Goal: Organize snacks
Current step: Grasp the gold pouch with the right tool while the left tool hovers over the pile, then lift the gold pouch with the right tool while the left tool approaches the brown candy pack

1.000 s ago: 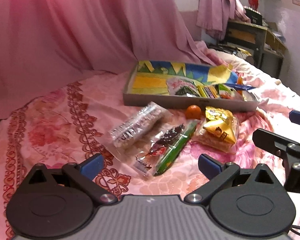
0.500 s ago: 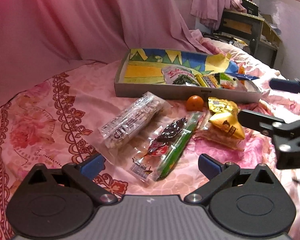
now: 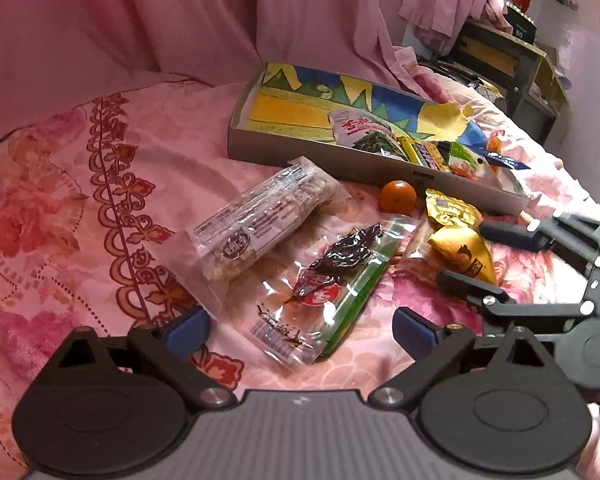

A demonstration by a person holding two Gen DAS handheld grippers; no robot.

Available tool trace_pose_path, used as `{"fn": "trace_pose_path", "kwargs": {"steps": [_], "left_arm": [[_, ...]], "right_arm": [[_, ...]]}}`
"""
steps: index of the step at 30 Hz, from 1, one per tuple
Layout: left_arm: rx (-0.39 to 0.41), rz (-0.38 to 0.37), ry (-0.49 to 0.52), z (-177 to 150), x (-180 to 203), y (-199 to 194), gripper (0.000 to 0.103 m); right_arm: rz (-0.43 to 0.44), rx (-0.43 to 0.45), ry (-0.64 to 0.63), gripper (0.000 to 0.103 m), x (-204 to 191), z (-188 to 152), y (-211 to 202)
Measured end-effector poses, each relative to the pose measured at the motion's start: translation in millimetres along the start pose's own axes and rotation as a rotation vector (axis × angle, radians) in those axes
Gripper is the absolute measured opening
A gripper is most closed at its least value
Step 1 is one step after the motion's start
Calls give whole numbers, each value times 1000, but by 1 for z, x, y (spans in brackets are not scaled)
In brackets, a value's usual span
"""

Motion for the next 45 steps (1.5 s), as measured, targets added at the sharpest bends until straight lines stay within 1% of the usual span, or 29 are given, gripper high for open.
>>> {"fn": "trace_pose_path", "kwargs": {"steps": [2, 4, 5, 8, 11, 14, 18, 21, 23, 27, 30, 31, 32, 33, 35, 37, 39, 41, 44, 45], "left_arm": [[1, -12, -17, 0, 0, 0, 96], [4, -16, -21, 0, 2, -1, 93], [5, -20, -19, 0, 3, -1, 91], [9, -44, -27, -1, 4, -4, 85], [5, -64, -42, -2, 6, -7, 79], [4, -78, -42, -4, 11, -10, 75], [-5, -114, -32, -10, 19, -14, 74], [-15, -116, -3, -14, 27, -16, 73], [-7, -115, 3, -14, 31, -18, 73], [14, -76, 23, -9, 30, -20, 74], [12, -52, -4, -5, 20, -18, 75], [7, -51, -17, -3, 16, -15, 75], [2, -48, -26, -2, 12, -13, 76], [-6, -47, -30, -2, 8, -11, 76], [-24, -61, -36, 0, 2, -5, 80], [-21, -76, -50, 1, -3, -1, 83], [-15, -79, -46, 5, -6, 3, 83], [-12, -79, -39, 9, -8, 7, 84], [-12, -89, -66, 14, -12, 13, 85], [-15, -87, -69, 15, -12, 15, 85]], "right_arm": [[-4, -9, -1, 44, 0, -1, 1], [5, -11, 6, 39, 1, 0, 0], [12, -13, 6, 35, 1, 1, 0], [12, -14, -23, 30, -4, 1, -2], [11, -12, -52, 29, -7, 1, -6], [26, -11, -49, 29, -7, 2, -11], [49, -28, -70, 29, -10, 0, -18], [55, -34, -98, 29, -13, -3, -29], [63, -39, -105, 29, -14, -5, -36], [73, -61, -117, 29, -18, -8, -43], [84, -82, -126, 30, -21, -11, -45], [88, -90, -131, 31, -23, -12, -45], [90, -97, -134, 37, -24, -13, -44], [88, -104, -135, 45, -24, -13, -43], [80, -107, -117, 49, -21, -12, -43], [93, -101, -73, 54, -15, -10, -43], [110, -96, -12, 63, -8, -6, -43], [139, -98, 70, 67, 1, -2, -42], [192, -119, 213, 80, 15, 1, -37], [201, -130, 271, 81, 20, 1, -34]]}}
Point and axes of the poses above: each gripper's, at about its wrist camera, not at the fingertips, and y roughly the way its jaws point, x to its right, z to its top, the point moved 1 cm from there along y, roughly the way its jaws point, and after that the axes turned 6 degrees about -z, right-handed, at the moved point
